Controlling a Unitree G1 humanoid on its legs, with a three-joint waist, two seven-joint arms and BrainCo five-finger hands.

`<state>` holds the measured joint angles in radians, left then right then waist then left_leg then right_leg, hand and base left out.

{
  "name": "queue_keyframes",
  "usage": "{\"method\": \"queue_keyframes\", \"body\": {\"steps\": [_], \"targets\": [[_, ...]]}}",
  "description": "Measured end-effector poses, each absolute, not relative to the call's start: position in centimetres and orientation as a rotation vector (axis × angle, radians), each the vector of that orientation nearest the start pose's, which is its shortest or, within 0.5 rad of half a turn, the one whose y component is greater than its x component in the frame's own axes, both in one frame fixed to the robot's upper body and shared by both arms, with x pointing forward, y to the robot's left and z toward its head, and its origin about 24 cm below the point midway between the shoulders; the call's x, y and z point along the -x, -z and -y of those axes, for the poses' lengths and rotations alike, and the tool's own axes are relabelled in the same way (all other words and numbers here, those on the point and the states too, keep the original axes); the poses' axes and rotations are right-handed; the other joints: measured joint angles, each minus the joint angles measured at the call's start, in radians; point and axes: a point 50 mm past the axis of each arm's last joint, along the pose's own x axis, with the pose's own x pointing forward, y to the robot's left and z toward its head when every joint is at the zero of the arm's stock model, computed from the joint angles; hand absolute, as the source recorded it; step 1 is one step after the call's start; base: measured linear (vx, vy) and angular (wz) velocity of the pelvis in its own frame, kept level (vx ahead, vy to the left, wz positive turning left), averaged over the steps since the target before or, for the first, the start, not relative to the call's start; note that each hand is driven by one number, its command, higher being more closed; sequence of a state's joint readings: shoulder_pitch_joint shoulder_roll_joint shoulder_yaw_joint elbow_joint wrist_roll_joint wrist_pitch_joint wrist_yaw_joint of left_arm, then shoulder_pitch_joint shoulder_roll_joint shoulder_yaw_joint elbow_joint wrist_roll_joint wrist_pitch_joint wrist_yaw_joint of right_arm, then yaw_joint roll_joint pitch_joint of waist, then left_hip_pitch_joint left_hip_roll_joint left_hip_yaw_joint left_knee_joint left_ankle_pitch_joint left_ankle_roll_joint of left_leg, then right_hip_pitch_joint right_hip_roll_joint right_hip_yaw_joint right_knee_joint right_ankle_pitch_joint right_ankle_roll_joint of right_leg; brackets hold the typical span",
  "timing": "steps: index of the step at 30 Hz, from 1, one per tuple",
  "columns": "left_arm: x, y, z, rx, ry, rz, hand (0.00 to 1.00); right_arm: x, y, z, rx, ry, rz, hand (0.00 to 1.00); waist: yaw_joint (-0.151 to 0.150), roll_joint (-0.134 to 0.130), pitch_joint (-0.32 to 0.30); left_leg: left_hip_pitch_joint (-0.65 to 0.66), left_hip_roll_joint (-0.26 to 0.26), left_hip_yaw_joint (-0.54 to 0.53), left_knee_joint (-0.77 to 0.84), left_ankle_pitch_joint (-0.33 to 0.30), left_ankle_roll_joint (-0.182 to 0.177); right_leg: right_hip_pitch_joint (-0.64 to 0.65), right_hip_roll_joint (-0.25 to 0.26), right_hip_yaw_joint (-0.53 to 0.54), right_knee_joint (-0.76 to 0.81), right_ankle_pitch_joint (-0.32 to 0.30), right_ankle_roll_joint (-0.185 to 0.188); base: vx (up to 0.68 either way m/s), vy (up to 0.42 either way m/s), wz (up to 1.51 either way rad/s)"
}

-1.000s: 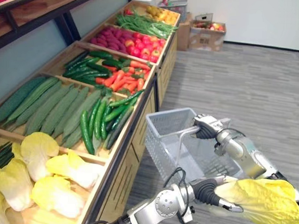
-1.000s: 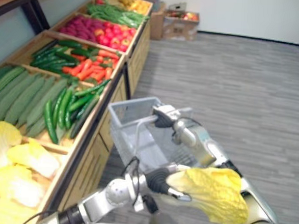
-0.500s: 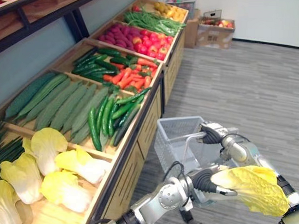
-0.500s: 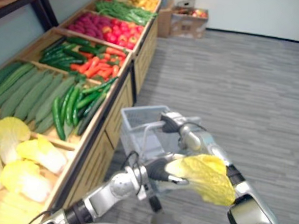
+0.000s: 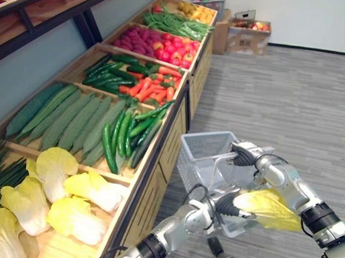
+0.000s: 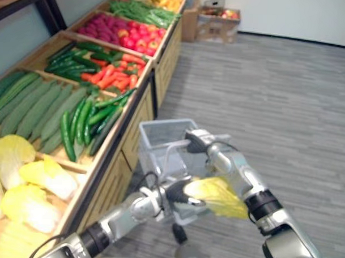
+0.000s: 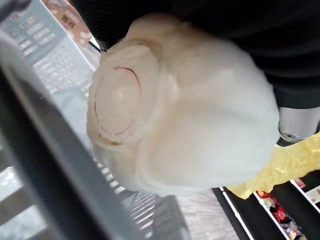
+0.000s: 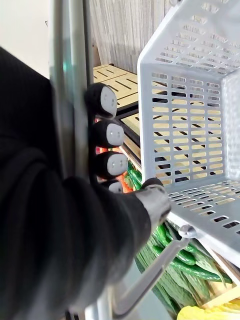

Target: Pick vegetable in the basket

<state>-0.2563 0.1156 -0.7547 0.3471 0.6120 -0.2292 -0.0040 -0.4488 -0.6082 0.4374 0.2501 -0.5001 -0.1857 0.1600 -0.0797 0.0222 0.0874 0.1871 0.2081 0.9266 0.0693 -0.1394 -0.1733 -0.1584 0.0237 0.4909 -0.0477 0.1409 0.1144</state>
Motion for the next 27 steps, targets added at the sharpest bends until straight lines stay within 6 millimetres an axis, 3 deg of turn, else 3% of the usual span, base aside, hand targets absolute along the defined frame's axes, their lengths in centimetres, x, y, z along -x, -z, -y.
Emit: {"method": "queue_keyframes", "body": {"steps": [6, 7, 11, 15, 27], "targets": [[-23.2, -0.4, 0.2, -0.964, 0.883, 0.325, 1.00, -31.4, -9.4, 15.4, 1.227, -0.554, 0.244, 1.00, -0.002, -0.004, 0.003, -0.007, -0.006, 0.003, 0.000, 0.000, 0.000, -0.013, -0.001, 0.008, 0.001, 0.000, 0.000, -0.03, -0.029, -0.04], [-23.2, -0.3, 0.1, -0.974, 0.879, 0.326, 0.00, -31.4, -9.4, 15.4, 1.227, -0.555, 0.246, 1.00, -0.002, -0.005, 0.003, -0.008, -0.007, 0.003, 0.000, 0.000, 0.000, -0.014, -0.001, 0.008, 0.001, 0.001, 0.001, -0.03, -0.036, -0.02], [-23.5, 1.1, -0.6, -1.095, 0.880, 0.290, 0.00, -31.4, -9.7, 15.2, 1.219, -0.557, 0.261, 1.00, -0.003, -0.005, 0.003, -0.008, -0.005, 0.000, 0.000, -0.001, 0.000, -0.015, 0.002, 0.009, 0.001, 0.001, 0.001, -0.02, -0.038, -0.01], [-24.0, 1.3, -0.9, -1.154, 0.868, 0.287, 0.00, -31.4, -9.8, 15.2, 1.219, -0.560, 0.267, 1.00, -0.002, -0.007, 0.006, -0.009, -0.006, -0.003, 0.000, -0.001, 0.000, -0.015, -0.001, 0.008, 0.001, 0.001, 0.001, -0.04, -0.039, 0.01], [-24.1, 1.3, -1.0, -1.174, 0.872, 0.288, 0.00, -31.3, -10.1, 15.3, 1.238, -0.579, 0.268, 1.00, -0.005, -0.004, 0.007, -0.020, -0.008, -0.029, 0.001, -0.001, 0.000, -0.015, -0.009, -0.010, 0.001, 0.001, 0.001, -0.01, -0.007, 0.03]]}}
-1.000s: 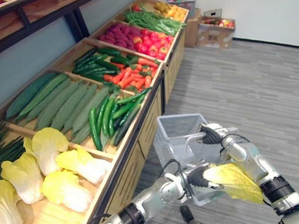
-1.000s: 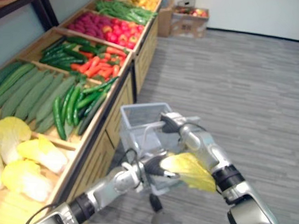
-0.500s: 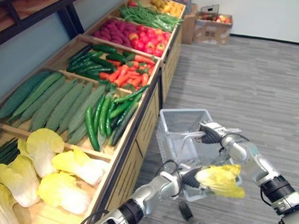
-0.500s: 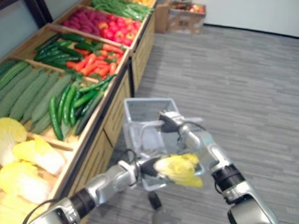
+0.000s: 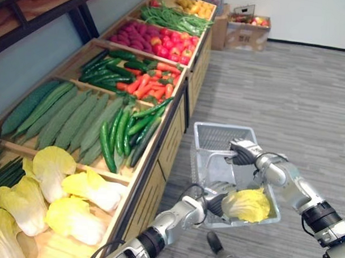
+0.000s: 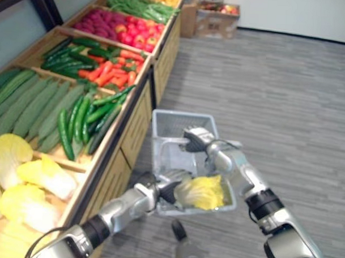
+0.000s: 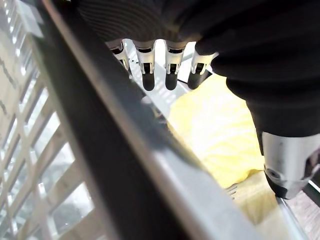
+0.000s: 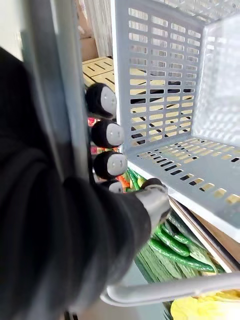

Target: Pick vegetable in the basket

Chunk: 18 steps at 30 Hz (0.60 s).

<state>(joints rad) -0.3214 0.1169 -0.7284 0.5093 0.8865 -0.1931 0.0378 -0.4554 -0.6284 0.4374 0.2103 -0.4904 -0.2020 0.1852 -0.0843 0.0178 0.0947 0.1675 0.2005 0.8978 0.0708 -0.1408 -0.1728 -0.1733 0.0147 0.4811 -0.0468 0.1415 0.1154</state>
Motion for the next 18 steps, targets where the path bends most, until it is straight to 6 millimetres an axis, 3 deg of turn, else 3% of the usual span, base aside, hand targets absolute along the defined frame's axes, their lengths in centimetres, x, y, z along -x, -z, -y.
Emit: {"method": "queue_keyframes", "body": {"steps": [6, 13, 18], "targets": [[-24.3, 0.9, -0.8, -1.173, 0.868, 0.307, 0.00, -31.3, -10.1, 15.3, 1.240, -0.585, 0.264, 1.00, 0.002, 0.000, 0.000, -0.006, 0.000, -0.011, 0.000, 0.000, 0.001, 0.000, -0.005, -0.010, 0.000, 0.000, 0.000, -0.05, -0.049, 0.06], [-24.2, -1.6, 0.3, -1.131, 0.834, 0.431, 0.00, -31.2, -10.0, 16.2, 1.231, -0.552, 0.247, 1.00, 0.003, 0.002, 0.001, -0.013, -0.003, -0.053, -0.004, 0.003, 0.005, 0.014, -0.019, -0.042, 0.000, -0.005, 0.006, -0.04, -0.046, 0.15], [-23.7, -4.0, 1.1, -1.085, 0.813, 0.556, 0.00, -30.4, -7.9, 17.2, 1.223, -0.563, 0.164, 1.00, 0.005, 0.007, -0.002, -0.017, -0.014, -0.082, -0.024, 0.014, 0.020, 0.022, -0.031, -0.067, 0.000, -0.006, 0.008, -0.05, -0.046, 0.15]]}}
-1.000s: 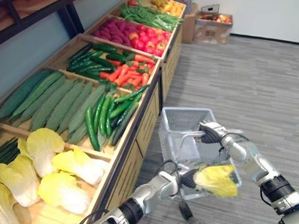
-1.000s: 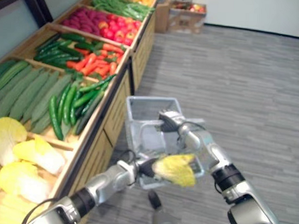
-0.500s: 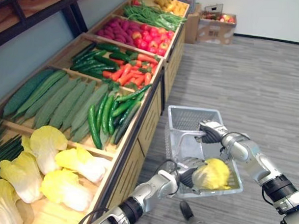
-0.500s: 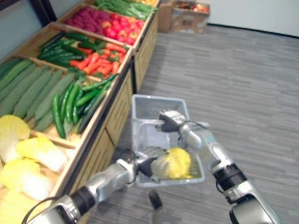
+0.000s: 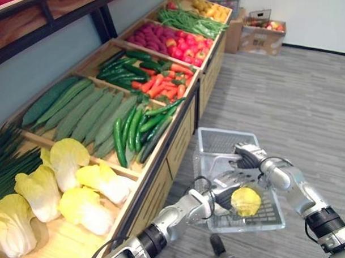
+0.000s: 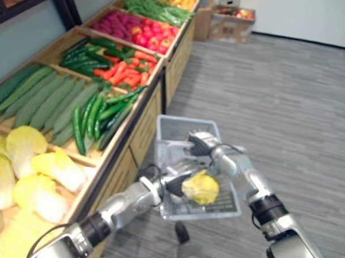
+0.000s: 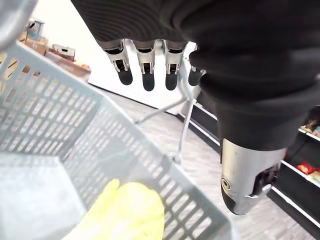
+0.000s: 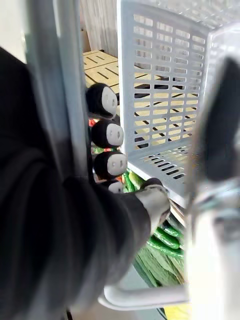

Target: Pick vegetable in the basket

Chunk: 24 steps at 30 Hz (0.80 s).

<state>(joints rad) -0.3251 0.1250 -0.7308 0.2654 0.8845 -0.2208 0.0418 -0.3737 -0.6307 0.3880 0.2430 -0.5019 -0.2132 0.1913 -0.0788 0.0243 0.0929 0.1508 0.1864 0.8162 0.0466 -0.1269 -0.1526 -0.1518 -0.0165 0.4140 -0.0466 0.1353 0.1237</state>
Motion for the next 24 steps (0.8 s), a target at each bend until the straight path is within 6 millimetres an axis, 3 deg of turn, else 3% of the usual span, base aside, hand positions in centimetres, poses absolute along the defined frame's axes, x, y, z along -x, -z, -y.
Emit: {"method": "queue_keyframes", "body": {"steps": [6, 11, 19, 24], "targets": [[-22.0, -6.9, 0.8, -0.975, 0.759, 0.719, 0.00, -29.5, -5.5, 19.6, 1.209, -0.526, 0.034, 1.00, 0.002, 0.008, -0.005, -0.003, -0.021, -0.036, -0.050, 0.034, 0.009, 0.001, -0.014, -0.035, 0.000, -0.001, 0.001, -0.05, -0.062, 0.20], [-20.8, -9.3, -0.9, -0.805, 0.646, 0.755, 0.00, -28.1, -2.5, 22.4, 1.267, -0.484, -0.120, 1.00, 0.013, 0.030, -0.019, -0.004, -0.042, -0.095, -0.121, 0.082, 0.015, 0.008, -0.030, -0.094, 0.000, -0.011, 0.014, -0.06, -0.068, 0.34], [-18.8, -10.7, -3.0, -0.638, 0.647, 0.774, 0.00, -25.9, 0.9, 27.5, 1.280, -0.349, -0.372, 1.00, 0.038, 0.030, -0.031, -0.042, -0.065, -0.216, -0.149, 0.120, 0.045, 0.034, -0.078, -0.215, -0.007, -0.025, 0.017, -0.05, -0.057, 0.47], [-18.1, -11.4, -5.8, -0.483, 0.568, 0.701, 0.00, -22.1, 3.8, 32.2, 1.161, -0.130, -0.603, 1.00, 0.054, 0.018, -0.062, -0.117, -0.089, -0.378, -0.150, 0.158, 0.079, 0.047, -0.126, -0.365, -0.009, -0.036, 0.018, -0.02, -0.030, 0.88]]}}
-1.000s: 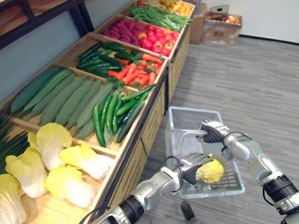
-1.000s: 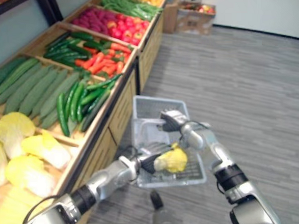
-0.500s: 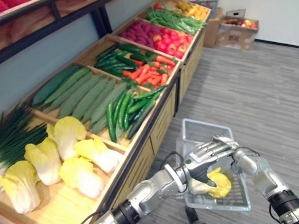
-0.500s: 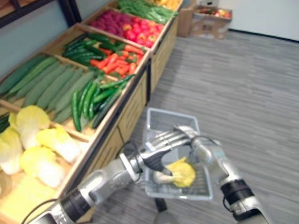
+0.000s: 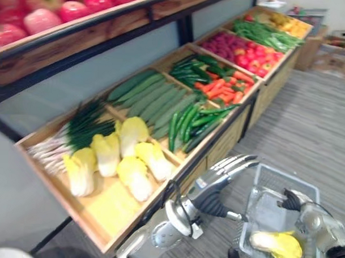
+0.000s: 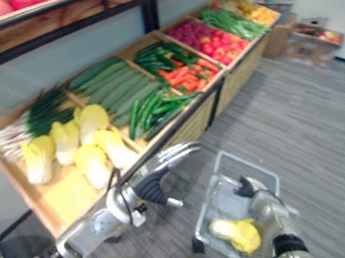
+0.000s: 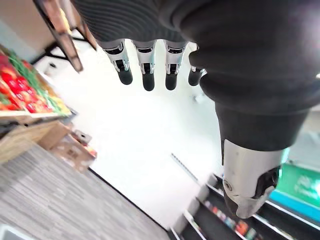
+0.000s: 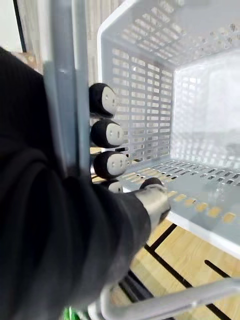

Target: Pick vegetable in the basket

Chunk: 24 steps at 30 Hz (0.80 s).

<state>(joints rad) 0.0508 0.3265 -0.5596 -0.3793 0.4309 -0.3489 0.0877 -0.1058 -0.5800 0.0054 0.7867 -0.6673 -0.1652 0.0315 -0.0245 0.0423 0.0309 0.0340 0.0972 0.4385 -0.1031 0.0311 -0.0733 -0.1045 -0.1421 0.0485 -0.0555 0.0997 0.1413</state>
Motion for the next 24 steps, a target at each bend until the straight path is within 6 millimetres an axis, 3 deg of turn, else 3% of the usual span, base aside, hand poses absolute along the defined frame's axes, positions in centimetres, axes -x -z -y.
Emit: {"method": "queue_keyframes", "body": {"steps": [5, 8, 9, 12, 15, 17, 20, 21, 24], "targets": [[-18.6, -11.8, -10.1, -0.485, 0.323, 0.651, 0.00, -17.5, 6.9, 33.9, 0.990, 0.049, -0.784, 1.00, 0.009, -0.010, -0.010, -0.036, -0.019, -0.126, 0.000, 0.026, 0.019, 0.041, -0.031, -0.122, 0.000, -0.012, 0.000, -0.03, -0.007, 0.83], [-18.9, -12.2, -13.5, -0.523, 0.110, 0.627, 0.00, -13.8, 9.2, 34.0, 0.863, 0.138, -0.916, 1.00, 0.024, -0.027, -0.021, -0.068, -0.026, -0.189, 0.000, 0.042, 0.020, 0.045, -0.041, -0.185, 0.004, -0.027, 0.004, -0.05, 0.004, 0.66], [-19.1, -12.2, -15.5, -0.536, -0.024, 0.601, 0.00, -12.1, 10.0, 34.0, 0.812, 0.175, -0.966, 1.00, 0.028, -0.035, -0.022, -0.077, -0.029, -0.220, 0.000, 0.050, 0.020, 0.057, -0.046, -0.218, 0.004, -0.029, 0.003, -0.06, 0.011, 0.54], [-19.4, -11.2, -19.1, -0.567, -0.245, 0.508, 0.00, -10.2, 10.6, 34.3, 0.758, 0.244, -1.012, 1.00, 0.031, -0.045, -0.029, -0.084, -0.038, -0.264, 0.000, 0.058, 0.020, 0.076, -0.053, -0.267, 0.003, -0.039, -0.007, -0.04, 0.030, 0.52], [-19.1, -7.6, -24.2, -0.621, -0.499, 0.274, 0.00, -8.3, 11.2, 34.3, 0.675, 0.321, -1.071, 1.00, 0.035, -0.063, -0.043, -0.097, -0.044, -0.314, 0.000, 0.059, 0.023, 0.091, -0.057, -0.316, -0.001, -0.044, -0.006, -0.05, 0.032, 0.40], [-18.5, -5.4, -26.4, -0.635, -0.598, 0.137, 0.00, -7.3, 11.5, 34.3, 0.650, 0.361, -1.098, 1.00, 0.036, -0.070, -0.050, -0.109, -0.047, -0.323, 0.000, 0.059, 0.022, 0.091, -0.057, -0.331, -0.012, -0.044, -0.006, -0.02, 0.027, 0.29], [-17.1, -2.1, -29.0, -0.688, -0.720, -0.061, 0.00, -6.4, 11.9, 34.0, 0.627, 0.390, -1.120, 1.00, 0.032, -0.075, -0.059, -0.119, -0.048, -0.341, 0.000, 0.060, 0.022, 0.093, -0.056, -0.346, -0.013, -0.044, -0.006, 0.02, 0.018, 0.16], [-15.7, 0.6, -30.5, -0.702, -0.768, -0.216, 0.00, -6.2, 12.1, 33.6, 0.615, 0.390, -1.127, 1.00, 0.032, -0.081, -0.064, -0.118, -0.048, -0.342, 0.000, 0.060, 0.022, 0.098, -0.056, -0.347, -0.016, -0.045, -0.008, 0.03, 0.008, 0.02], [-13.3, 4.3, -31.8, -0.687, -0.811, -0.450, 0.00, -5.9, 12.7, 32.7, 0.574, 0.395, -1.133, 1.00, 0.028, -0.086, -0.069, -0.117, -0.049, -0.347, 0.000, 0.059, 0.022, 0.108, -0.056, -0.359, -0.021, -0.049, -0.014, 0.05, 0.006, 0.08]]}}
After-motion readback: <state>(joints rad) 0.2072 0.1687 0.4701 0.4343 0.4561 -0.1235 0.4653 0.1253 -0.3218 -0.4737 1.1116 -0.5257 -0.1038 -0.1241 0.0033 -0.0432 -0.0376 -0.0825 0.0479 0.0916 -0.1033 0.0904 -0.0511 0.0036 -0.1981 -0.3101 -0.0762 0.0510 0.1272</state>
